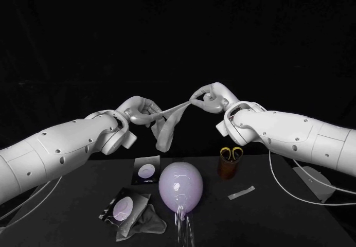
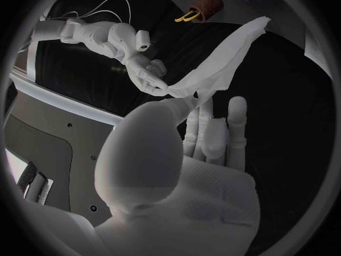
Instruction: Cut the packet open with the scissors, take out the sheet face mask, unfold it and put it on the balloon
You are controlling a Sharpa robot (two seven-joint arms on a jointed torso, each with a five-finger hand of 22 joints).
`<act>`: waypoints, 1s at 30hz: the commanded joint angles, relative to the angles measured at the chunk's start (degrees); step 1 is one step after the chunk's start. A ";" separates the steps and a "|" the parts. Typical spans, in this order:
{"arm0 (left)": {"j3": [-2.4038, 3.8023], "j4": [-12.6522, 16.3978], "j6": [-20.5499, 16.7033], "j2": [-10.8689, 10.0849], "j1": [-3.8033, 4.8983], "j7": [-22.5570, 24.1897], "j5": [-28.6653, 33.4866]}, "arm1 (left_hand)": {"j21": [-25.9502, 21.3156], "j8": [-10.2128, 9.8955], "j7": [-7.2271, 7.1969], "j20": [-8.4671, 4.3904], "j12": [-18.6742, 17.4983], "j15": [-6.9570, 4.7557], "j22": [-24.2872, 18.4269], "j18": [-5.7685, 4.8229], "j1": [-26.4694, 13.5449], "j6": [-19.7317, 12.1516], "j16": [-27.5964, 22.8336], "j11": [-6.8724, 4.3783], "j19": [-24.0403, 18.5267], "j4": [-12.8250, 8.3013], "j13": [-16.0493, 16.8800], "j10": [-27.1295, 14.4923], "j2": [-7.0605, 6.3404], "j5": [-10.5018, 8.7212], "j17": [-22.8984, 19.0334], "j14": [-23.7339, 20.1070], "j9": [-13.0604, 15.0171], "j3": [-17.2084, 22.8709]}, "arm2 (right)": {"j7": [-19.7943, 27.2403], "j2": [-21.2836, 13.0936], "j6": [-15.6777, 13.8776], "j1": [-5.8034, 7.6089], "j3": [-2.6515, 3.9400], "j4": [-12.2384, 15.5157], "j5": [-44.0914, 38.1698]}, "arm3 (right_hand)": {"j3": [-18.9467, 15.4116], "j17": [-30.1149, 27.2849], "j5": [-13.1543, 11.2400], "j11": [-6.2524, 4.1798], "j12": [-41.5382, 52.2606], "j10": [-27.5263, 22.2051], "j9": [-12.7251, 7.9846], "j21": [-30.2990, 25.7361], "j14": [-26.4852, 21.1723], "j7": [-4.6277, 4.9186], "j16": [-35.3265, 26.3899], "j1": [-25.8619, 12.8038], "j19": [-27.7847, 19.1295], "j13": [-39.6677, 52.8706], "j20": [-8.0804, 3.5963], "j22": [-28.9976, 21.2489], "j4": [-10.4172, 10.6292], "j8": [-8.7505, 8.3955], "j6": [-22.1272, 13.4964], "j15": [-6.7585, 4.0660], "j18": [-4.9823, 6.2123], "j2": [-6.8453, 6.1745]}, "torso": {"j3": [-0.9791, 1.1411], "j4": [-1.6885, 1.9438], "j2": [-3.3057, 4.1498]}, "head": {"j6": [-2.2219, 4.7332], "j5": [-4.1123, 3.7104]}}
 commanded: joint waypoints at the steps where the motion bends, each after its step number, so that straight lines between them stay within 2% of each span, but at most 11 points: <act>1: 0.01 -0.15 4.05 0.04 0.41 -2.73 -2.84 | 0.26 -0.17 0.24 0.00 -0.22 -0.01 0.05 0.38 -0.43 0.47 0.26 0.14 0.44 -0.41 -0.07 0.37 0.11 0.13 0.03 0.22 0.00 -0.04 | 1.76 0.26 -1.14 -0.02 0.05 -1.15 2.84 | 0.32 15.09 0.38 0.17 -0.31 1.11 6.51 -0.13 6.00 0.09 0.25 0.21 4.14 9.25 -0.35 14.05 -0.15 2.05 0.09 -0.49 -0.86 0.63 | 0.03 0.10 0.02 | 0.11 0.02; 9: 0.01 -0.44 2.51 0.27 1.37 -2.23 -2.61 | 0.61 -0.26 0.20 -0.04 -0.41 -0.07 0.66 0.25 -0.58 0.58 0.30 0.08 1.12 -0.60 -0.19 0.62 0.15 0.14 0.35 0.48 -0.03 0.05 | 1.74 0.77 2.48 -0.18 -0.04 -1.07 3.03 | 0.45 15.09 0.39 0.21 -0.58 0.97 6.55 -0.55 6.00 0.14 0.25 0.12 3.88 9.13 -0.35 13.90 -0.08 2.06 -0.10 -0.47 -0.76 0.71 | -0.07 -0.10 0.00 | -0.04 0.16; 12: 0.06 -0.33 2.38 0.32 2.06 -2.08 -2.50 | 0.63 -0.29 0.19 -0.06 -0.48 -0.09 0.67 0.25 -0.64 0.62 0.31 0.07 1.16 -0.67 -0.23 0.71 0.16 0.14 0.33 0.52 -0.04 0.08 | 1.67 1.22 2.52 -0.37 -0.07 -1.30 2.94 | 0.47 15.09 0.39 0.22 -0.62 0.95 6.55 -0.62 6.00 0.14 0.25 0.11 3.84 9.11 -0.35 13.88 -0.07 2.06 -0.14 -0.46 -0.74 0.72 | -0.07 -0.05 -0.01 | -0.10 0.20; 16: 0.13 -0.02 2.66 0.26 3.27 -1.97 -2.46 | 0.71 -0.31 0.18 -0.08 -0.53 -0.11 0.79 0.22 -0.65 0.66 0.32 0.04 1.31 -0.75 -0.27 0.77 0.17 0.15 0.40 0.59 -0.05 0.12 | 1.51 1.92 2.45 -0.63 -0.09 -2.18 3.00 | 0.49 15.09 0.39 0.22 -0.59 0.96 6.56 -0.66 6.00 0.15 0.25 0.10 3.81 9.12 -0.35 13.86 -0.07 2.06 -0.17 -0.46 -0.73 0.73 | 0.00 0.19 -0.09 | 0.15 0.15; 22: 0.19 0.51 5.43 0.00 4.10 -2.87 -2.02 | 0.40 -0.37 0.15 -0.13 -0.69 -0.17 0.01 0.40 -0.72 0.82 0.33 -0.02 0.60 -1.00 -0.36 1.00 0.10 0.14 -0.81 0.05 -0.07 0.20 | 1.48 2.49 2.46 -1.08 -0.22 -2.81 3.41 | 0.52 15.09 0.38 0.23 -0.71 0.90 6.57 -0.64 6.00 0.16 0.25 0.08 3.82 9.06 -0.35 13.87 -0.05 2.07 -0.21 -0.45 -0.73 0.76 | -0.04 0.05 -0.10 | 0.20 0.14; 23: 0.11 0.68 6.45 -0.02 4.21 -3.14 -1.74 | -0.66 -0.44 0.09 -0.13 -0.90 -0.19 -2.04 0.79 -0.99 0.99 0.18 -0.06 -1.55 -1.10 -0.49 1.27 0.02 0.14 -3.30 -1.33 -0.08 0.18 | 1.57 2.61 2.27 -1.16 -0.24 -2.91 3.50 | 0.56 15.09 0.38 0.25 -0.81 0.85 6.59 -0.73 6.00 0.19 0.25 0.04 3.77 9.02 -0.35 13.84 0.00 2.09 -0.27 -0.44 -0.71 0.81 | -0.01 0.08 -0.11 | 0.22 0.15; 25: -0.03 0.91 7.82 -0.02 4.33 -3.27 -0.71 | -0.98 -0.52 0.06 -0.11 -1.12 -0.20 -2.33 0.79 -1.19 1.08 0.00 -0.07 -2.00 -1.17 -0.62 1.43 0.00 0.14 -4.77 -2.23 -0.11 0.19 | 1.77 2.88 1.93 -1.27 -0.26 -3.24 3.74 | 0.56 15.09 0.38 0.25 -0.81 0.85 6.59 -0.73 6.00 0.19 0.25 0.04 3.77 9.02 -0.35 13.84 0.00 2.09 -0.27 -0.44 -0.71 0.81 | 0.04 0.16 -0.05 | 0.18 0.02; 27: -0.18 1.04 8.76 -0.06 4.40 -3.07 0.72 | -4.52 -1.01 0.02 0.55 -2.23 -0.03 -3.92 0.27 -1.79 1.53 -3.91 -0.03 -5.71 -1.64 -1.22 2.18 -0.15 0.29 -25.84 -16.61 -0.26 0.26 | 1.96 3.27 1.69 -1.36 -0.27 -3.88 4.17 | 0.58 15.09 0.38 0.25 -0.76 0.87 6.60 -0.75 6.00 0.19 0.25 0.03 3.76 9.05 -0.34 13.83 0.01 2.09 -0.29 -0.43 -0.70 0.82 | -0.02 0.19 0.03 | 0.25 -0.04; 28: -0.22 1.06 8.87 -0.08 4.41 -2.95 1.00 | -4.77 -1.11 0.04 0.64 -2.37 -0.04 -4.05 0.28 -1.85 1.56 -4.16 -0.01 -5.87 -1.73 -1.29 2.25 -0.20 0.15 -26.78 -17.25 -0.29 0.21 | 2.02 3.34 1.62 -1.37 -0.27 -4.02 4.27 | 0.58 15.09 0.38 0.25 -0.76 0.87 6.60 -0.75 6.00 0.19 0.25 0.03 3.76 9.05 -0.34 13.83 0.01 2.09 -0.29 -0.43 -0.70 0.82 | -0.06 0.14 0.04 | 0.29 0.01; 29: -0.27 1.10 8.93 -0.15 4.43 -2.74 1.45 | -6.87 -1.50 0.01 1.28 -2.97 0.30 -5.05 -0.12 -2.05 1.83 -6.75 0.13 -7.85 -2.02 -1.59 2.54 0.00 0.15 -29.17 -21.13 -0.40 0.26 | 2.11 3.40 1.51 -1.39 -0.27 -4.20 4.41 | 0.62 15.09 0.38 0.26 -0.89 0.80 6.61 -0.92 6.00 0.20 0.25 0.01 3.65 8.98 -0.34 13.77 0.03 2.10 -0.33 -0.43 -0.66 0.85 | -0.09 0.11 0.04 | 0.32 0.07; 30: -0.30 1.14 8.88 -0.22 4.43 -2.60 1.80 | -8.42 -1.80 -0.01 1.79 -3.41 0.59 -5.82 -0.39 -2.23 2.04 -8.42 0.28 -9.15 -2.23 -1.78 2.58 0.04 0.13 -29.89 -23.22 -0.47 0.16 | 2.18 3.41 1.44 -1.40 -0.27 -4.29 4.53 | 0.62 15.09 0.38 0.26 -0.89 0.80 6.61 -0.92 6.00 0.20 0.25 0.01 3.65 8.98 -0.34 13.77 0.03 2.10 -0.33 -0.43 -0.66 0.85 | -0.10 0.12 0.04 | 0.30 0.11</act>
